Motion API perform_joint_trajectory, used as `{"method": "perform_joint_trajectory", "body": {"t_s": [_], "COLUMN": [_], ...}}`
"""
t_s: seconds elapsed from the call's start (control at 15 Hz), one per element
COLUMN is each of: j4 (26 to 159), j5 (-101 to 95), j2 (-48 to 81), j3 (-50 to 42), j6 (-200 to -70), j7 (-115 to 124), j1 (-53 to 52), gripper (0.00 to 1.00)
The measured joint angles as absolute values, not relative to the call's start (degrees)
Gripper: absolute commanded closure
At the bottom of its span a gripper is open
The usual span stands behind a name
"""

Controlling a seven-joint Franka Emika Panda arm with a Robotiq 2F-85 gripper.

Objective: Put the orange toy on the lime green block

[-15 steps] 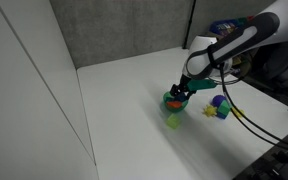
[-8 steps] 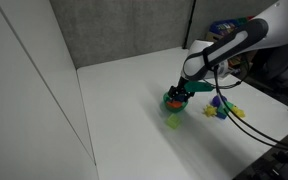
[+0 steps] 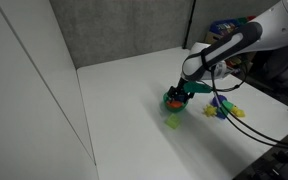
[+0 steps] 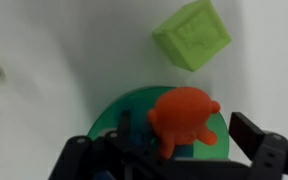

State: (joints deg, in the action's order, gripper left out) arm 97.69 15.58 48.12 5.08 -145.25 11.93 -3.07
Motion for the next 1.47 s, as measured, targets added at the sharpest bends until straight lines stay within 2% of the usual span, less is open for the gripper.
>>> {"method": "perform_joint_trajectory", "body": {"t_s": [0.33, 0.47, 0.67, 1.13, 1.47], "j4": [97.01, 96.82, 96.48, 96.13, 96.17], "j5": [17.20, 17.78, 19.00, 22.33, 24.18], "j2": [48.77, 48.84, 48.83, 45.78, 41.11], "j3": [5.99, 6.31, 7.04, 10.12, 10.89], "j6": [-145.09, -144.93, -144.88, -144.03, -138.47], "j7": [11.92, 11.92, 11.87, 10.08, 8.21], "j1": [-1.94, -1.58, -0.98, 1.38, 3.82], "gripper": [0.68, 0.78, 0.84, 0.89, 0.89]}}
